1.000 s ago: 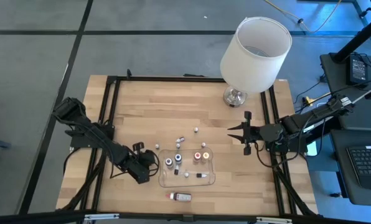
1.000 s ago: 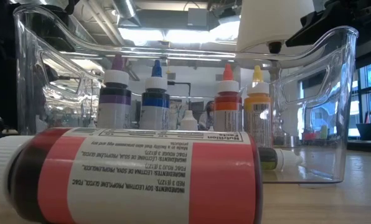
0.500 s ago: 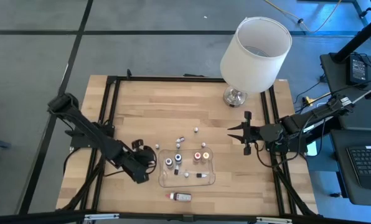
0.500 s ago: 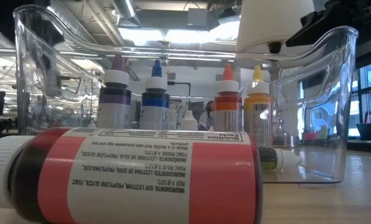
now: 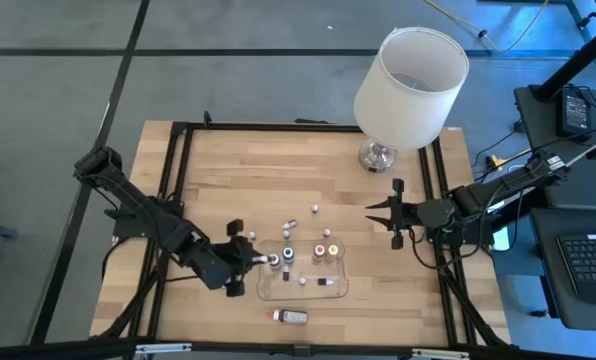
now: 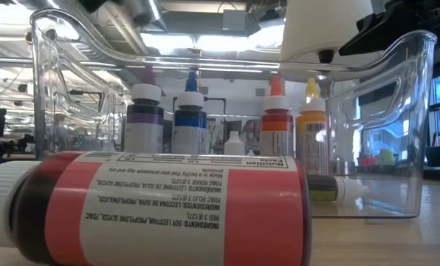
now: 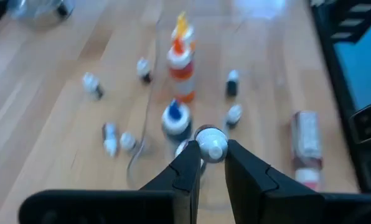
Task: Pick & Place food coloring
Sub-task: Put the small white food coloring bottle into the container, then put the small blue food coloring bottle into the container
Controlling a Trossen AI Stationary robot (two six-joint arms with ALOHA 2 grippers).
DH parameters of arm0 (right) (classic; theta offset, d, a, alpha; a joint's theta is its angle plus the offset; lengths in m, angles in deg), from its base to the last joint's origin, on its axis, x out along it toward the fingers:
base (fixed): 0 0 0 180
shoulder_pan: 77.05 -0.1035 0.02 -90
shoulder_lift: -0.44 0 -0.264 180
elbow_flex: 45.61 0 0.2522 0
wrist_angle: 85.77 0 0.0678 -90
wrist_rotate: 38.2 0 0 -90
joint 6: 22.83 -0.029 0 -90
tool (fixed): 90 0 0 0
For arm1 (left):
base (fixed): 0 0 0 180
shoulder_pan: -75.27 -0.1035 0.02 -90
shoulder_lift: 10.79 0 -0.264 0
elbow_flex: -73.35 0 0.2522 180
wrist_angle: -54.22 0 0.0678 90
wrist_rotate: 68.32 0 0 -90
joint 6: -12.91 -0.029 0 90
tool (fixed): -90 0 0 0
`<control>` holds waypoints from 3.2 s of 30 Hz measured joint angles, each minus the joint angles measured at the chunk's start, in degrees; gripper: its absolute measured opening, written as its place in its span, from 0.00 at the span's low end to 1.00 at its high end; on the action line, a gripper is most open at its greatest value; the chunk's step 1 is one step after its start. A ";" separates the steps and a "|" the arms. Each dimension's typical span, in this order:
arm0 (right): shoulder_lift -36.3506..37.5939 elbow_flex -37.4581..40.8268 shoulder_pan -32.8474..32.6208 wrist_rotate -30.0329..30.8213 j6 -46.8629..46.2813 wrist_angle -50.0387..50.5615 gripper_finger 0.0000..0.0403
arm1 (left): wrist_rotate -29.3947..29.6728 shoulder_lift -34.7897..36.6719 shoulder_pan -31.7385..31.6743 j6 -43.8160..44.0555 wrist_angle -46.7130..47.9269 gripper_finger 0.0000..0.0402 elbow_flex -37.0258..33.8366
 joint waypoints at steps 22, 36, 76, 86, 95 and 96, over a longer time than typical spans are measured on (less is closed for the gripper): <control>-0.02 0.00 -0.02 0.02 0.00 0.02 0.26 | -18.32 -15.70 -4.12 -6.01 -11.10 0.15 0.04; -0.01 0.00 -0.01 0.01 0.00 0.01 0.26 | -18.83 -17.40 -4.12 -6.04 -11.12 0.19 0.02; -0.02 0.00 0.00 0.02 0.00 0.02 0.26 | -25.40 -8.92 -4.36 -2.70 1.60 0.27 3.20; -0.02 0.00 0.00 0.02 0.02 0.02 0.26 | -21.19 1.09 -0.03 0.32 18.68 0.27 0.81; -0.02 0.00 0.00 0.02 0.02 0.02 0.26 | -20.73 -3.50 4.62 5.92 14.27 0.26 -4.43; -0.02 0.00 -0.01 0.02 0.02 0.01 0.26 | -20.73 -4.30 4.85 7.21 13.89 0.27 -4.57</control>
